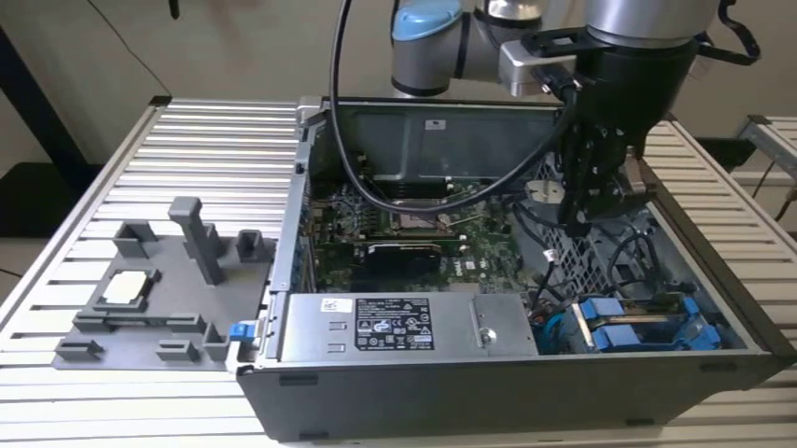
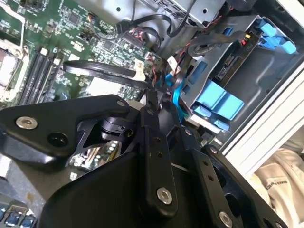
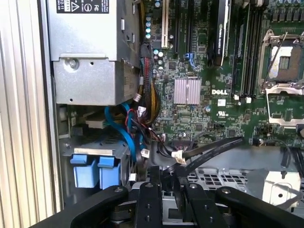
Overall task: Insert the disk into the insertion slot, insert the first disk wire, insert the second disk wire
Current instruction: 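Insert the second disk wire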
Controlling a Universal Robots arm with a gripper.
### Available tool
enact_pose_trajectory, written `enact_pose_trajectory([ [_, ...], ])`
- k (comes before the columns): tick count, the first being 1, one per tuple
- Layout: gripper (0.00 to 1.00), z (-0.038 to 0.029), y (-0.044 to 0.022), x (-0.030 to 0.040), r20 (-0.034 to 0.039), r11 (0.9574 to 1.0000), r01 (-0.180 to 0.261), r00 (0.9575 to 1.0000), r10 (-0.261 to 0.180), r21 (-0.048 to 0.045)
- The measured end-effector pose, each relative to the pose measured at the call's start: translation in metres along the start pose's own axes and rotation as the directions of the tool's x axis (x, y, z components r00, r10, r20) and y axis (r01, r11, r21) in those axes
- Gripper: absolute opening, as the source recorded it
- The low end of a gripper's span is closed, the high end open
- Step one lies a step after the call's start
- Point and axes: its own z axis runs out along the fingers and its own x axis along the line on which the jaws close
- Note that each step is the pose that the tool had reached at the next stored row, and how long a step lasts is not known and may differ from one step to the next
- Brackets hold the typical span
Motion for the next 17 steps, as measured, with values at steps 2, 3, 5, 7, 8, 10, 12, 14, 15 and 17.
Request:
enact_pose_trajectory([
  [2,0.27,0.0015,0.0007,-0.0003,-0.0093,1.0,0.001,1.0,-0.001,0.0059],
  [3,0.27,0.0027,0.0009,-0.0006,-0.0103,0.9999,0.0,0.9999,0.0,0.0111],
  [5,0.27,0.0049,0.0015,-0.0009,-0.0116,0.9998,0.0,0.9999,0.0,0.0209],
  [7,0.27,0.007,0.0026,-0.0013,-0.012,0.9995,-0.001,0.9999,0.001,0.0326],
  [8,0.27,0.0077,0.0031,-0.0015,-0.0121,0.9993,-0.001,0.9999,0.002,0.0376],
  [10,0.27,0.0082,0.0034,-0.0015,-0.0132,0.9992,-0.001,0.9999,0.002,0.04],
  [12,0.27,0.0082,0.0034,-0.0015,-0.0134,0.9992,-0.001,0.9999,0.002,0.0401],
  [14,0.27,0.0082,0.0035,-0.0015,-0.0134,0.9992,-0.001,0.9999,0.002,0.0401],
  [15,0.27,0.0083,0.0035,-0.0015,-0.0133,0.9992,-0.001,0.9999,0.002,0.0401],
  [17,0.25,0.0083,0.0035,-0.0015,-0.0134,0.9992,-0.001,0.9999,0.002,0.0401],
])
